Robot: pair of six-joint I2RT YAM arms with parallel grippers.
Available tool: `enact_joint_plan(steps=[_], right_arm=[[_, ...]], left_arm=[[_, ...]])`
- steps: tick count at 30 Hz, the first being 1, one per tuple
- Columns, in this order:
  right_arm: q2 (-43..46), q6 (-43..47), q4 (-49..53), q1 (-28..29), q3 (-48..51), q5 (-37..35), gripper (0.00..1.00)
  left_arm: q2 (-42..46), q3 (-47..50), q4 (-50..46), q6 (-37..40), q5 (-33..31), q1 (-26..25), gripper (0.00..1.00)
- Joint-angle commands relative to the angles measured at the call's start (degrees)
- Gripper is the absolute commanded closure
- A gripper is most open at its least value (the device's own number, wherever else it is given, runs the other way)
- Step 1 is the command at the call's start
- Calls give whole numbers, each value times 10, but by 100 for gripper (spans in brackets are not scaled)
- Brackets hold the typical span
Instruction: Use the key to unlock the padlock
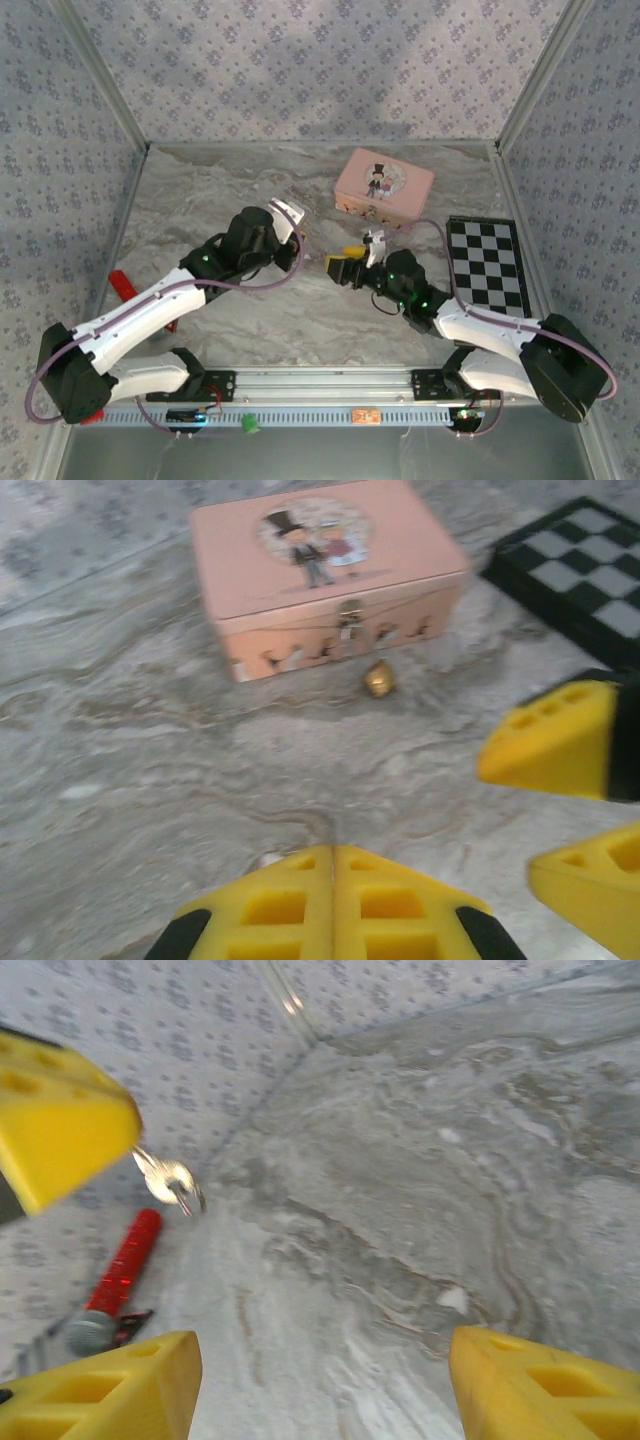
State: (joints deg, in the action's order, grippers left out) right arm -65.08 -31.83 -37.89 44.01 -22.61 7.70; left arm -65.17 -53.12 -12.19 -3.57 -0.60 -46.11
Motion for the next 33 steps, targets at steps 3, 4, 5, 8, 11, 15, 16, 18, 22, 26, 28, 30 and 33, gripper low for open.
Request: enact_joint_plan(steps=[3,4,5,8,11,15,16,18,22,26,28,30,33], right_arm=[[26,-57,-136,-21,31,98,28],[28,-58,-148,-26,35,102,27],[28,-60,-157,-31,37,108,27],[21,-77,-193,-45,36,138,27],[9,-99,-243,-55,33,167,27],[-12,-114,-270,-61,14,199,28],[-18,-116,-275,-61,10,204,28],[-27,-120,-285,-61,5,209,28],[-27,-116,-280,-62,1,210,29],[-20,-106,-265,-61,5,203,29],[-20,-108,-266,-61,2,202,29],[-20,-108,-266,-60,-3,204,30],[-22,-108,-268,-58,-7,200,31]], left_arm=[[25,12,87,-18,156,24,100],[28,18,105,-32,176,31,100],[33,23,121,-46,192,40,100],[46,38,166,-80,224,54,100],[53,43,188,-107,254,63,100],[60,49,209,-134,279,71,100],[62,49,211,-137,280,71,100],[64,47,205,-140,282,73,100],[70,50,196,-139,277,74,100],[72,56,194,-141,276,82,100],[77,63,201,-147,277,85,100],[81,69,209,-150,279,87,100],[81,71,209,-151,281,90,100]])
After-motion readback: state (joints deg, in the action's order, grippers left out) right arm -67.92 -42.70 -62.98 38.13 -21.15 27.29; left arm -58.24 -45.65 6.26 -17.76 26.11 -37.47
